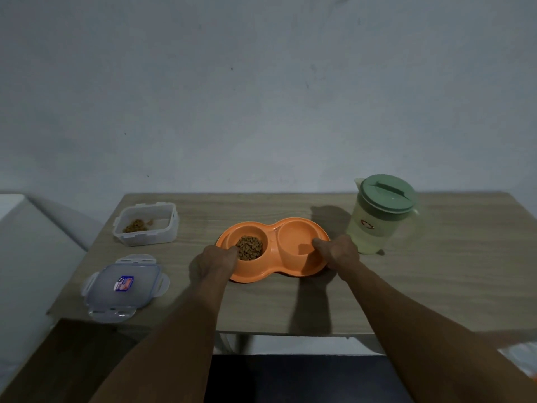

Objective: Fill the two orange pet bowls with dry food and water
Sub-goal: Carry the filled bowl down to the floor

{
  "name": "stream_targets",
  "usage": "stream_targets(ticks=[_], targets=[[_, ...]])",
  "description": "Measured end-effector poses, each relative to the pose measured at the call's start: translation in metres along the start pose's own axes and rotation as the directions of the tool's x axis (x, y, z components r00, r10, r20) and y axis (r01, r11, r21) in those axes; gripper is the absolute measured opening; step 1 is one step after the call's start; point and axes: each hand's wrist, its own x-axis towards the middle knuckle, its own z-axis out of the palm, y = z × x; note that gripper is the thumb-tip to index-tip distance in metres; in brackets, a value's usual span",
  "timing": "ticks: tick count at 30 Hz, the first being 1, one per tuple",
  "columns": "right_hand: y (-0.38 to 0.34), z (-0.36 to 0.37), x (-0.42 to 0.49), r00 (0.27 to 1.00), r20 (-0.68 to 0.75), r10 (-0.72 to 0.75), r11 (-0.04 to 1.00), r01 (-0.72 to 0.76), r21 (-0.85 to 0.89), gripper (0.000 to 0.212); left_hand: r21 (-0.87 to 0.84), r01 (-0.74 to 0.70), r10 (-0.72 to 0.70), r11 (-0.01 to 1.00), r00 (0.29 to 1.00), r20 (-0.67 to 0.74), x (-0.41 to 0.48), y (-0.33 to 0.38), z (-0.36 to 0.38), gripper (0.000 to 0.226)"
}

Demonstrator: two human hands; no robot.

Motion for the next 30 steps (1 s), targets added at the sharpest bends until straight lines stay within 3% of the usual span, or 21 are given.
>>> stream_targets(ticks=[15,23,30], targets=[[0.045,-0.065,-0.023,0.998,0.013,-0.06,0.993,0.058,0.104,0.056,-0.17,0.033,-0.044,0.985,0.997,-0.059,-0.083,0.003,0.023,0.048],[0.082,-0.094,-0.061,0.997,-0.079,0.01,0.985,0.003,0.17,0.053,-0.186,-0.061,0.061,0.981,0.998,-0.004,-0.121,0.003,0.027,0.046],[0.133,-0.113,-0.122,0.966,-0.215,0.143,0.958,-0.08,0.276,0.054,-0.113,-0.225,0.235,0.968,0.968,0.09,-0.16,-0.007,0.024,0.045]])
